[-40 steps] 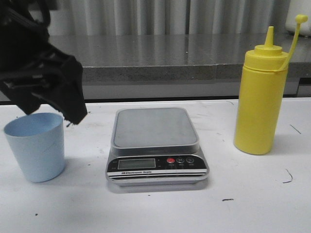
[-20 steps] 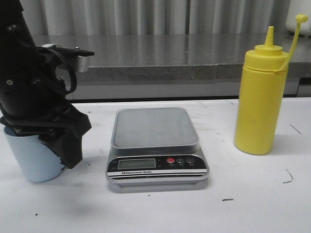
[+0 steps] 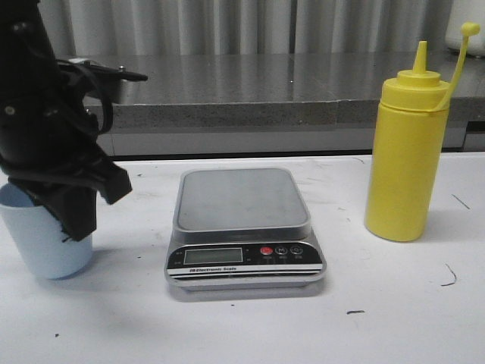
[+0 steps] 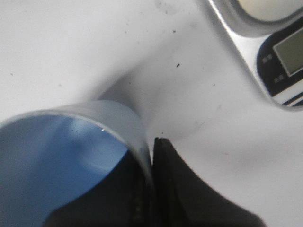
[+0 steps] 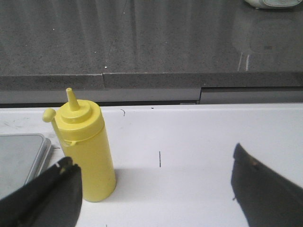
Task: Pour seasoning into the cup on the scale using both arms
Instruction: 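Carry the blue cup with the left gripper onto the scale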
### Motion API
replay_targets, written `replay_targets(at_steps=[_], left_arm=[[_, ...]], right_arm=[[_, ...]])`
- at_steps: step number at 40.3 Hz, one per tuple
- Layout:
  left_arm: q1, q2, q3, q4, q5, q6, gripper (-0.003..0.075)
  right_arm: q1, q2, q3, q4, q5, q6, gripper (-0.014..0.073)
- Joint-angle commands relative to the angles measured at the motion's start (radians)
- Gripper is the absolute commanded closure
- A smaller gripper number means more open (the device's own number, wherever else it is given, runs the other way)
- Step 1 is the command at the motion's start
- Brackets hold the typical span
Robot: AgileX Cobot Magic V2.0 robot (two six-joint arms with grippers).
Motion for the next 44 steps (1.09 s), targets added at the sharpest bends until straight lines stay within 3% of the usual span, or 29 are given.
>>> replay_targets(at_steps=[1, 9, 25, 33, 44], left_arm=[[-0.010, -0.041, -0.118, 0.003, 0.043, -0.006, 0.0740], [-0.032, 0.010, -0.364, -0.036, 0.154, 0.000, 0.0740], [-0.172, 0.306, -0.817, -0.042, 0.350, -0.006, 0.0740], [-0.214, 0.394, -0.914, -0.042, 0.379, -0.006, 0.0739], [-0.226, 0.409, -0.917, -0.042, 0.389, -0.006, 0.0706]], right_arm=[[-0.005, 0.013, -0.032, -0.008, -0.070, 0.000, -0.0059], [-0.005, 0.013, -0.032, -0.008, -0.066, 0.000, -0.0059], [-0.005, 0.013, -0.032, -0.008, -0.064, 0.000, -0.0059], [-0.005, 0.013, -0.032, -0.008, -0.064, 0.000, -0.0059], [-0.005, 0.013, -0.032, -0.008, -0.064, 0.000, -0.0059]])
